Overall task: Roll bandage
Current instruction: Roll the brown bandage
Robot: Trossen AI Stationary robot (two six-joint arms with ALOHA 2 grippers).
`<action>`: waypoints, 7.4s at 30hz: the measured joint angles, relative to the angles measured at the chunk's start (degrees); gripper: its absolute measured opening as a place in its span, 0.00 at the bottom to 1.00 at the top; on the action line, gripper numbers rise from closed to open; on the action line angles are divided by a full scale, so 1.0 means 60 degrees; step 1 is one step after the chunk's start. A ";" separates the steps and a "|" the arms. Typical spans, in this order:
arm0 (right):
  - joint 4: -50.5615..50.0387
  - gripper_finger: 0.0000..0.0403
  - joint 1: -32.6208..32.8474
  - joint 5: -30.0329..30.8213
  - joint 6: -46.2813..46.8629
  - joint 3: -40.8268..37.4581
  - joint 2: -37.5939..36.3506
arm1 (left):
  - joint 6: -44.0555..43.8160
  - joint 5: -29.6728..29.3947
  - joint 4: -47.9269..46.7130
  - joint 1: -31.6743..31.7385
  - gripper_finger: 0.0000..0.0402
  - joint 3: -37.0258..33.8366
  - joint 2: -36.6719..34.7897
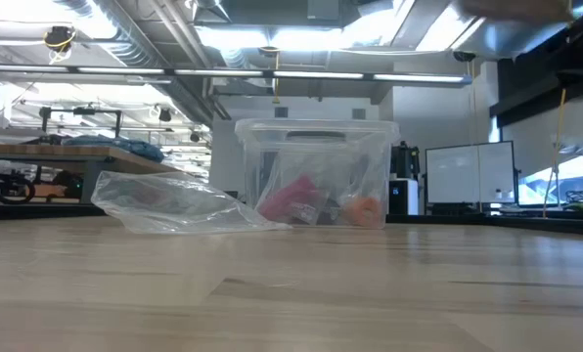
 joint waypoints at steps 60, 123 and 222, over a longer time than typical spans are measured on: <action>0.2840 0.01 0.0131 -0.0621 -0.0156 -0.0583 -0.0470 | 0.0409 -0.0219 0.0890 0.0408 0.00 0.0000 -0.0011; -0.1086 0.40 -0.0765 0.0751 -0.0456 0.2197 0.1006 | -0.2369 0.1707 -0.2661 0.0737 0.00 -0.0006 0.0306; 0.0923 0.40 -0.0936 -0.3447 0.1264 -0.0823 0.3269 | -0.8216 0.3834 -0.1290 0.2048 0.37 0.0399 0.3361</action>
